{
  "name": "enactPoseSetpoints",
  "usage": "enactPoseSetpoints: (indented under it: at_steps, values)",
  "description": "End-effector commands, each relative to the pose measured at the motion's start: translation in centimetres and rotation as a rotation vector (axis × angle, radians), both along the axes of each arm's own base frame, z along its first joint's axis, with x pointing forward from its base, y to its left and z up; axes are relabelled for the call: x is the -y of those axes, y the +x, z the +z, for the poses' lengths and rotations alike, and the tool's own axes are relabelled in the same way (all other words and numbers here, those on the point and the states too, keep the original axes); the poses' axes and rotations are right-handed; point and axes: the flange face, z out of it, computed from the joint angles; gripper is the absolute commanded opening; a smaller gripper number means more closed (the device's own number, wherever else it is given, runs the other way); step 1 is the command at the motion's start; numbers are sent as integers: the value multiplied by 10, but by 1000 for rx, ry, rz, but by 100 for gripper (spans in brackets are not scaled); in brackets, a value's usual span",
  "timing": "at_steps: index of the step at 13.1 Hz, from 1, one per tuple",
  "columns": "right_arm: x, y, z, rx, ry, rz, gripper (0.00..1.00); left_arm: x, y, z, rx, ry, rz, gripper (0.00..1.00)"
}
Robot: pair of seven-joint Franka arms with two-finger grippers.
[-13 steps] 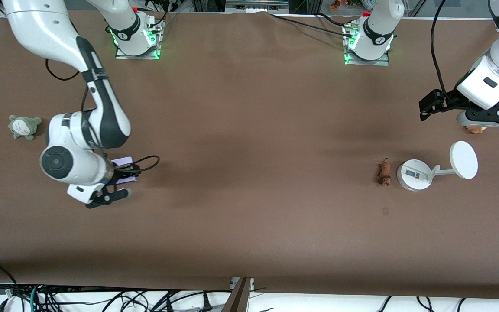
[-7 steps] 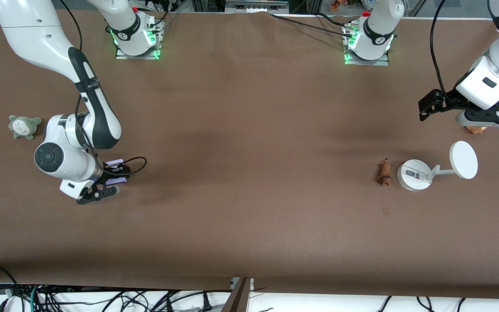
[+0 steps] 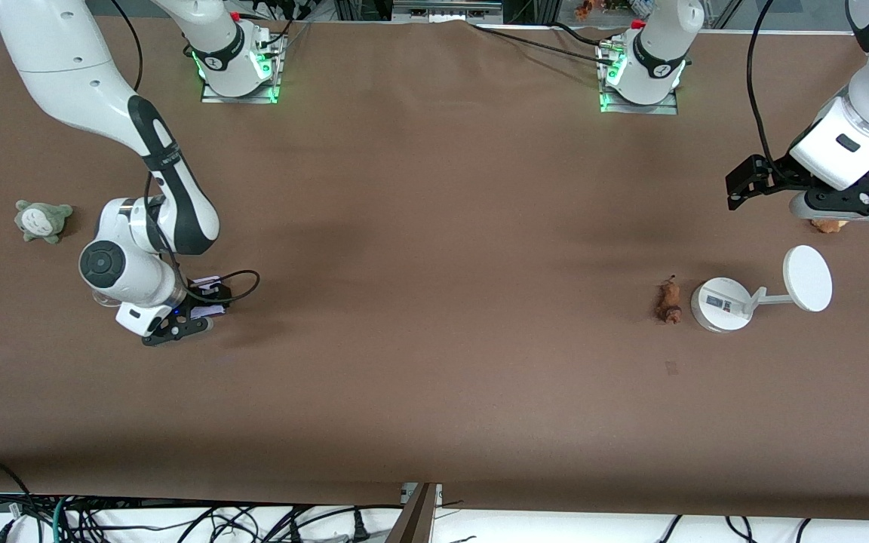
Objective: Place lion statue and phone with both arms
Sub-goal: 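Lower the phone beside the clear cup and open the right gripper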
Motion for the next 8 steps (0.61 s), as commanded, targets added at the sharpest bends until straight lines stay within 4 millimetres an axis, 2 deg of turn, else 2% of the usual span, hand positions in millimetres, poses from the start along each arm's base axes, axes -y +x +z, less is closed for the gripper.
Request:
enactPoseSetpoints:
  at_steps: [1, 2, 3, 5, 8]
  values:
    - [1, -6, -5, 5, 12, 5, 54, 0, -5, 4, 5, 13, -5, 100]
    - [1, -6, -5, 4, 11, -3, 89, -1, -5, 5, 7, 12, -2, 100]
    - [1, -5, -4, 5, 11, -6, 100, 0, -4, 4, 5, 12, -3, 100]
    - [-1, -1, 7, 17, 14, 0, 100, 0, -5, 5, 7, 12, -3, 100]
    - [-4, 7, 51, 1, 14, -23, 100, -1, -4, 4, 5, 12, -2, 100]
